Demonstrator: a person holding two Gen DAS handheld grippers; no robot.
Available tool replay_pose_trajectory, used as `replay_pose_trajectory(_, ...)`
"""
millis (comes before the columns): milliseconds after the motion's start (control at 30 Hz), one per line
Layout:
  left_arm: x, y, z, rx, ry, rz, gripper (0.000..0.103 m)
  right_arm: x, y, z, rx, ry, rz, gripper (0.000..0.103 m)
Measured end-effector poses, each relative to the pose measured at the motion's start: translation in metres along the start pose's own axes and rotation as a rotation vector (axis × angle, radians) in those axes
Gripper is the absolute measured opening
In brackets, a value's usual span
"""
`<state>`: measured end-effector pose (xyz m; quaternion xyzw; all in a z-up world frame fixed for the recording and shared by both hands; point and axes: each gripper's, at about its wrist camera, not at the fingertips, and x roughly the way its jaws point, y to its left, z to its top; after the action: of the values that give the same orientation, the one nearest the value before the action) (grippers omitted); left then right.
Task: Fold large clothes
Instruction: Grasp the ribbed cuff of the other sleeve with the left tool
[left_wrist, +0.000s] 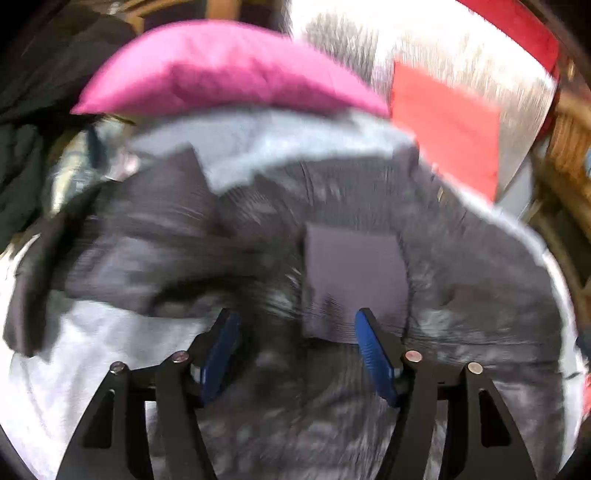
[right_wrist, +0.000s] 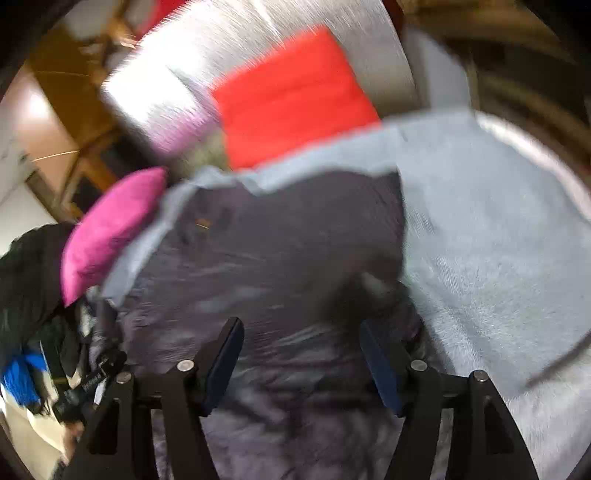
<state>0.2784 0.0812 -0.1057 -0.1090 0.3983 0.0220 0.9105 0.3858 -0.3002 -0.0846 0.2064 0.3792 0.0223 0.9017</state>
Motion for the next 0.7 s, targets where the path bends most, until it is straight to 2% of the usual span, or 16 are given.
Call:
replay_pose_trajectory(33, -0.012, 0.01, -0.002, -0.013, -0.017, 0.006, 0.08, -0.008, 0.004, -0.009, -0.002, -0.019, 0.009, 0.082)
replay_pose_trajectory(200, -0.074, 0.095, -0.019, -0.101, -0.092, 0.101, 0.083, -0.042, 0.021, -0.084, -0.054, -0.009, 0.081, 0.082)
replay_pose_trajectory(300, -0.092, 0.158, -0.028, -0.236, -0.108, 0.154, 0.087, -0.046, 0.027, -0.117, -0.071, -0.019, 0.074, 0.082)
replay_pose_trajectory(333, -0.091, 0.182, -0.029, -0.305, -0.09, 0.145, 0.087, -0.047, 0.028, -0.126, -0.072, -0.022, 0.069, 0.082)
replay_pose_trajectory(433, -0.078, 0.249, -0.037, -0.578, -0.025, 0.037, 0.086, -0.046, 0.03, -0.137, -0.057, -0.015, 0.085, 0.082)
replay_pose_trajectory(500, -0.072, 0.267, -0.039, -0.648, -0.015, 0.036, 0.086, -0.043, 0.033, -0.137, -0.058, -0.027, 0.087, 0.082)
replay_pose_trajectory(567, -0.069, 0.277, -0.035, -0.663, 0.0, 0.069, 0.086, -0.041, 0.036, -0.14, -0.064, -0.036, 0.101, 0.082)
replay_pose_trajectory(700, -0.066, 0.264, -0.022, -0.576, 0.036, 0.159, 0.086, -0.041, 0.036, -0.146, -0.076, -0.052, 0.116, 0.082)
